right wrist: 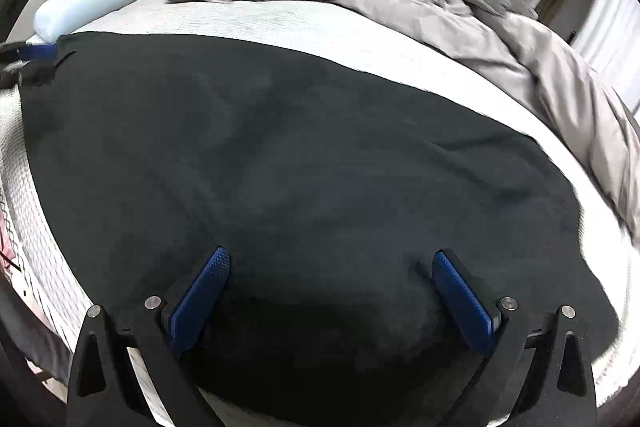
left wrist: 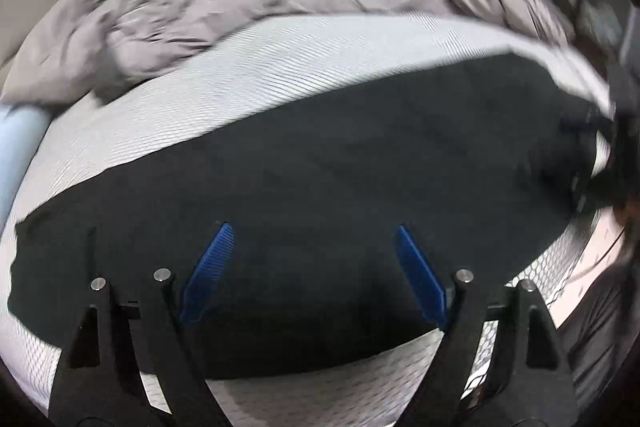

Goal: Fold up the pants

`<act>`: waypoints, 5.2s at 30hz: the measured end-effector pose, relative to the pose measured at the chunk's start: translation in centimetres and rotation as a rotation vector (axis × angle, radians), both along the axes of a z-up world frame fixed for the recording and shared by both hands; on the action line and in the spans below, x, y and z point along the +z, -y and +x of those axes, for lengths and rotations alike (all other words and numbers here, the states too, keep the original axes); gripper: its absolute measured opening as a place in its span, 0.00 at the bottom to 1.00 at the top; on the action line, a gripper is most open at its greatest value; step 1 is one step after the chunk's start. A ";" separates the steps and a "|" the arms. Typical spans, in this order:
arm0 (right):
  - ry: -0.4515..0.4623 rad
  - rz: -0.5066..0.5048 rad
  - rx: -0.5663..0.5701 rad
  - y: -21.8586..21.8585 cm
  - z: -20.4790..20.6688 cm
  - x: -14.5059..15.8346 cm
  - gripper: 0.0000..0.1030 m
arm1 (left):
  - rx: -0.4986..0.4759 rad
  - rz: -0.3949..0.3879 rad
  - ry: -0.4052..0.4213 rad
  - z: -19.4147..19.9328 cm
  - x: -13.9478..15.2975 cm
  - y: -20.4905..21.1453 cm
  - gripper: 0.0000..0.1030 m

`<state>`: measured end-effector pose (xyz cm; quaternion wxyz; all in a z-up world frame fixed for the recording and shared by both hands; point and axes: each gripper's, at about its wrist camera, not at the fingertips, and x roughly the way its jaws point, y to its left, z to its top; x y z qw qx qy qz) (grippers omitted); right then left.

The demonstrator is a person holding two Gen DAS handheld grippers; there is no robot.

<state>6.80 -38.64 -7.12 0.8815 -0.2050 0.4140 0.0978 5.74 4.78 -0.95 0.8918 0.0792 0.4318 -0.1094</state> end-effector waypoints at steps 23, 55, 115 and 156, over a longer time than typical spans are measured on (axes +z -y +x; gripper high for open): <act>0.025 0.012 -0.098 2.4 2.8 0.1 0.99 | -0.087 -0.049 -0.129 6.2 -5.7 9.0 0.91; 0.152 -0.046 -0.442 8.6 6.1 2.4 0.95 | 0.103 -0.066 -0.112 9.2 -3.1 1.5 0.86; 0.129 0.101 -0.529 16.4 0.3 1.5 0.96 | 0.062 0.008 -0.029 6.0 -2.6 6.7 0.88; -0.094 0.510 0.449 -12.2 1.7 5.9 0.43 | 0.307 -0.394 -0.032 2.6 1.0 -7.0 0.88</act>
